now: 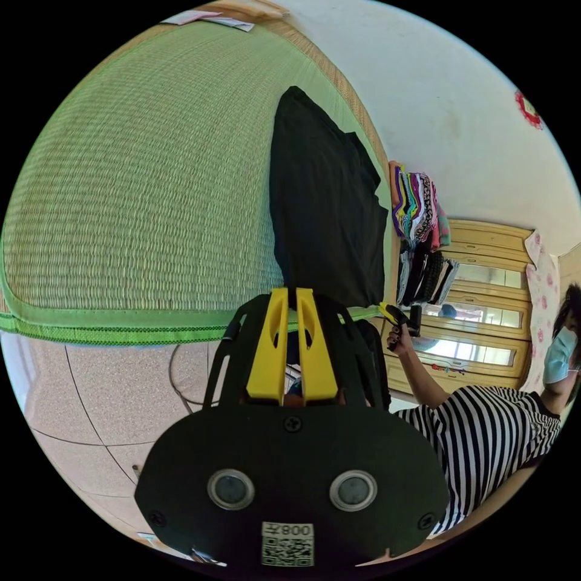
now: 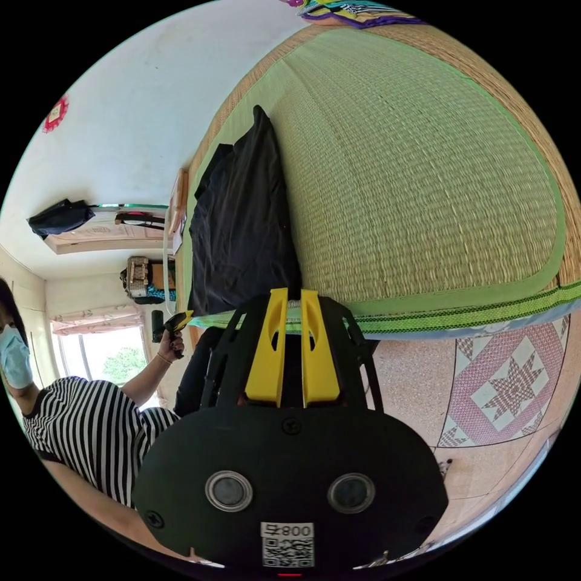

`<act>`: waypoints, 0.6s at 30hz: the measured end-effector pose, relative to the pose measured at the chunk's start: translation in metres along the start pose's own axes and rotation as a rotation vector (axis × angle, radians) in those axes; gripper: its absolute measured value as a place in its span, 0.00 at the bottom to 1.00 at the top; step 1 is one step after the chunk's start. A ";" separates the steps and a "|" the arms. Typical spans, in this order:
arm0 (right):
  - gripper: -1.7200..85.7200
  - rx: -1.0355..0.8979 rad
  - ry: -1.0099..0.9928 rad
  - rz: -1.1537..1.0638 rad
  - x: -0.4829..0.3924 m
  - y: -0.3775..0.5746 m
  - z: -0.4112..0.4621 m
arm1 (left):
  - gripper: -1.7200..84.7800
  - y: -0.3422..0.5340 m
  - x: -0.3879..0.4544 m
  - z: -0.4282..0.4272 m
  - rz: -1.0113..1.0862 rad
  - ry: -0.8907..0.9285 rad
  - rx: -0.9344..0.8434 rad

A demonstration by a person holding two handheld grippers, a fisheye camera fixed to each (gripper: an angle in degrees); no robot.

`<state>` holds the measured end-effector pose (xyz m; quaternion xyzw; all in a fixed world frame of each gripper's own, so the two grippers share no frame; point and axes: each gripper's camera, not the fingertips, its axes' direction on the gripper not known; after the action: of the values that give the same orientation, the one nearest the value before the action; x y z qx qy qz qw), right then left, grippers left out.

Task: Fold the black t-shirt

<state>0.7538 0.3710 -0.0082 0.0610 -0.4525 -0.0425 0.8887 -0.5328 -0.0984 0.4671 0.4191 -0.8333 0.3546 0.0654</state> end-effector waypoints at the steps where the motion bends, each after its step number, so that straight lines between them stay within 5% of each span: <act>1: 0.06 0.003 0.000 0.000 -0.001 0.000 0.000 | 0.05 -0.001 -0.003 -0.001 0.008 0.003 0.002; 18: 0.04 -0.009 -0.115 0.056 0.017 0.049 0.003 | 0.04 -0.014 -0.092 0.014 -0.019 -0.049 0.039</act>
<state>0.7622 0.4175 0.0143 0.0420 -0.5040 -0.0232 0.8624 -0.4614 -0.0532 0.4268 0.4366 -0.8235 0.3600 0.0401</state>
